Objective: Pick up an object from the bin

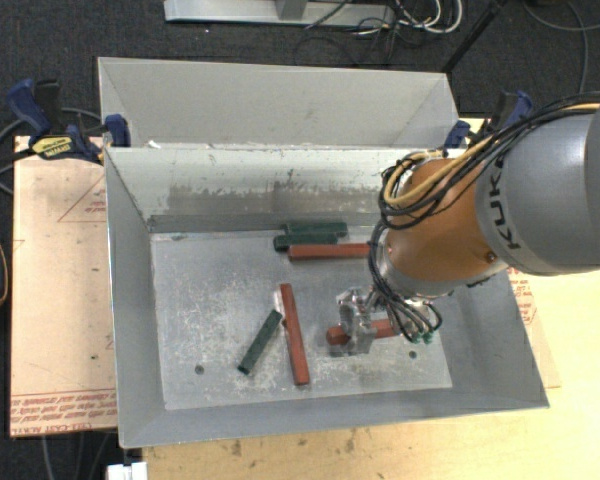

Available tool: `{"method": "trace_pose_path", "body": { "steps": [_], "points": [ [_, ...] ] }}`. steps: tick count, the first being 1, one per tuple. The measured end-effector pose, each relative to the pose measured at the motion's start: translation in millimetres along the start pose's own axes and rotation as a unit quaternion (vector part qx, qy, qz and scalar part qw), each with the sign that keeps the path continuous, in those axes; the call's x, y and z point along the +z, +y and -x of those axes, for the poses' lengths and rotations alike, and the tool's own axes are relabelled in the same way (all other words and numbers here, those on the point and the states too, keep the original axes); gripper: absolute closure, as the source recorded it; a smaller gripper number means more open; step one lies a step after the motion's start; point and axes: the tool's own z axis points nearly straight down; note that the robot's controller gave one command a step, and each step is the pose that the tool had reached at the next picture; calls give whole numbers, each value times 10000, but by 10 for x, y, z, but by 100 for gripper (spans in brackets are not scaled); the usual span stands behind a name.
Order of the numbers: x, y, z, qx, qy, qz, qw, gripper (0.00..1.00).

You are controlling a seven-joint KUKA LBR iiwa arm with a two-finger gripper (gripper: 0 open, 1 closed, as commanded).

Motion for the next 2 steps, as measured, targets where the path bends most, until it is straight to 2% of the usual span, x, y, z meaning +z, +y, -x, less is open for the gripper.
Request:
{"method": "trace_pose_path", "body": {
  "steps": [1, 2],
  "points": [
    [-671, 4, 18, -6, -17, -2, 10000, 100],
    [-675, 7, 22, -11, 10, -1, 10000, 100]
  ]
}}
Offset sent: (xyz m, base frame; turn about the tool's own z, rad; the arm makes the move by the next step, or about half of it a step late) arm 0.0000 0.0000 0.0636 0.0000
